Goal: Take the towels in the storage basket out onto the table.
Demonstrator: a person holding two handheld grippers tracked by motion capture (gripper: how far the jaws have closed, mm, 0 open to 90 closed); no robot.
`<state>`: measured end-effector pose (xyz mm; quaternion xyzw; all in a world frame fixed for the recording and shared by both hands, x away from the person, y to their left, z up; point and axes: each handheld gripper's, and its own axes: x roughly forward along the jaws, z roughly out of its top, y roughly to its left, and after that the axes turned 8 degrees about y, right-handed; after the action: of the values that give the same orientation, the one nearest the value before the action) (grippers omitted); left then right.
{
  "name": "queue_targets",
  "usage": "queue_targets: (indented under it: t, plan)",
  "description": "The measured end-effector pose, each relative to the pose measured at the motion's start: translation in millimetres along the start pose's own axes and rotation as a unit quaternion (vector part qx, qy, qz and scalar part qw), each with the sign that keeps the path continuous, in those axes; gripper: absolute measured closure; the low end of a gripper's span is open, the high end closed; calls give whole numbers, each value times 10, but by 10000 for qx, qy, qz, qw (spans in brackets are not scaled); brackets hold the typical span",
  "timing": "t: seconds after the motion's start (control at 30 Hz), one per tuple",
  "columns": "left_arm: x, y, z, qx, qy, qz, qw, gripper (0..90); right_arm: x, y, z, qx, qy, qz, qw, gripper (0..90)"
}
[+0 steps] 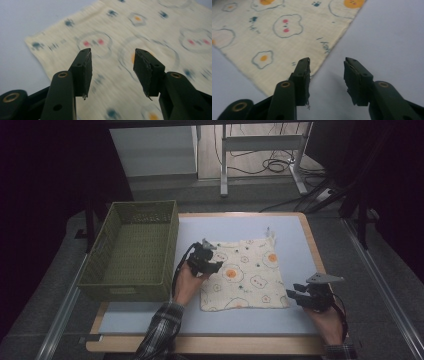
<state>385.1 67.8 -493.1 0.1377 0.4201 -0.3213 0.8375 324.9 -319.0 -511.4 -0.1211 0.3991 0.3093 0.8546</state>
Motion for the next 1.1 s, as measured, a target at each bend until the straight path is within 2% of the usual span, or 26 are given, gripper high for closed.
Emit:
queue_targets:
  t: [0.07,0.17,0.33,0.37,0.4,0.47,0.5,0.53,0.57,0.6,0.63,0.67,0.7,0.73,0.77,0.93,1.07,1.1]
  plan:
    - [-89,-108,-188,130,-51,-178,9997,492,-21,43,-16,-38,5,132,9999,604]
    - [-195,-252,-482,362,-58,-261,9990,492,-40,112,-40,-113,22,288,9995,605]
    - [-271,-411,-973,419,-32,-503,9979,492,-32,246,-112,-281,128,400,9987,604]
    - [-271,-411,-973,419,-32,-503,9979,492,-32,246,-112,-281,128,400,9987,604]
    - [-278,-448,-1057,419,-69,-539,9976,493,-12,282,-134,-344,200,392,9984,604]
    - [-276,-466,-1081,454,-55,-504,9977,494,3,296,-144,-380,242,381,9983,604]
    - [-260,-489,-1104,535,-7,-370,9979,532,18,311,-156,-405,273,346,9982,607]
    - [-251,-495,-1116,588,-36,-326,9977,532,17,323,-165,-444,245,287,9983,617]
    - [-253,-495,-1117,527,-68,-314,9981,591,16,338,-169,-488,238,159,9984,682]
    - [-253,-495,-1117,527,-68,-314,9981,640,16,338,-169,-488,238,159,9984,682]
    - [-255,-506,-1114,548,-55,-360,9978,717,14,359,-180,-557,213,208,9980,807]
    - [-255,-506,-1114,548,-55,-360,9978,770,14,359,-180,-557,213,208,9980,807]
    - [-254,-516,-1118,547,-66,-409,9976,770,15,369,-185,-573,202,233,9979,836]
    - [-253,-530,-1121,550,-71,-456,9974,838,14,387,-191,-596,193,218,9978,847]
    - [-266,-557,-1124,579,-41,-411,9975,877,1,417,-196,-646,223,176,9975,855]
    - [-340,-589,-1169,575,14,-602,9965,881,-61,450,-262,-633,249,295,9972,855]
    - [-455,-682,-1275,649,101,-803,9946,880,-156,497,-371,-568,283,440,9970,854]
    - [-502,-719,-1326,667,110,-911,9936,875,-215,541,-430,-564,326,500,9966,850]
